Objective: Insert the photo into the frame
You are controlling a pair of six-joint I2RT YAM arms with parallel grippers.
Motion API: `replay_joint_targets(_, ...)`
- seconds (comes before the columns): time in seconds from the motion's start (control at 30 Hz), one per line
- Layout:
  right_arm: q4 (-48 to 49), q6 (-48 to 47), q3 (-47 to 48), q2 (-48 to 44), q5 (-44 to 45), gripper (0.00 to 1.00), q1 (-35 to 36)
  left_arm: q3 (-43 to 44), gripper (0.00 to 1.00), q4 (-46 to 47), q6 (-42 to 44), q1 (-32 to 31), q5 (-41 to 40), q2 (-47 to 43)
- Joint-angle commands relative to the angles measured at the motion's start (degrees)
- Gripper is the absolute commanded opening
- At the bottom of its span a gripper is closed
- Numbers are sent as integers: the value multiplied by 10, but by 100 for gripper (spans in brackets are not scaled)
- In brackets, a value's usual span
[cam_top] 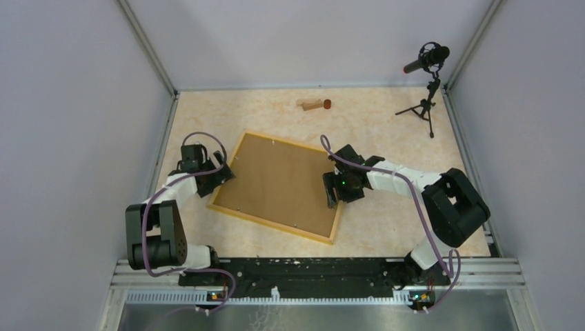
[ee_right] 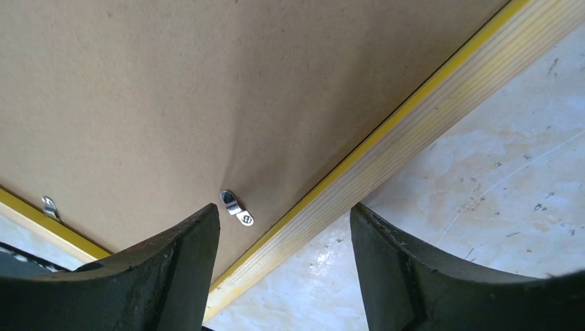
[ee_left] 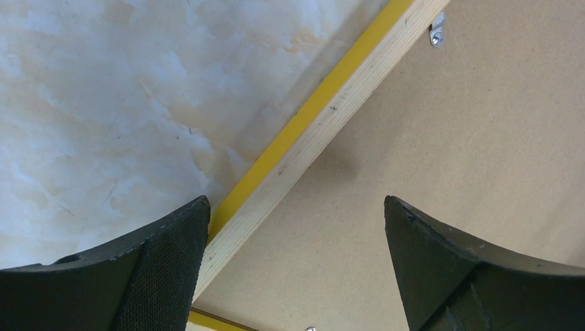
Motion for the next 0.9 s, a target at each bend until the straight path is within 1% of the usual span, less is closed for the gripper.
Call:
replay_joint_targets(0.0,-23,-59,8,-26,11,67,10,-5,98,-12,6,4,7,-14)
replay_joint_targets(0.17,-17,-66,6,-26,26,65,12,-6,98,-8,3,5,23,-9)
replay_joint_targets(0.33,-11,-56,21,-5,37,68,28,-9,98,-6,-1,5,32,-9)
replay_joint_targets(0.5,-10,-45,33,17,41,69,43,-12,98,-5,-2,5,33,-14)
replay_joint_targets(0.6,-18,-28,36,27,68,68,48,-12,98,-5,-2,5,33,-15)
replay_joint_targets(0.67,-20,-11,34,30,79,65,48,-13,98,-4,-3,5,34,-17)
replay_joint_targets(0.7,-20,2,33,31,82,60,48,-13,98,-4,-3,5,35,-17)
replay_joint_targets(0.8,-28,39,30,31,97,52,48,-14,98,-5,-5,6,36,-18)
replay_joint_targets(0.83,-31,53,30,31,101,49,48,-15,98,-5,-7,6,36,-20)
replay_joint_targets(0.87,-34,65,30,30,100,43,48,-15,98,-6,-8,6,37,-21)
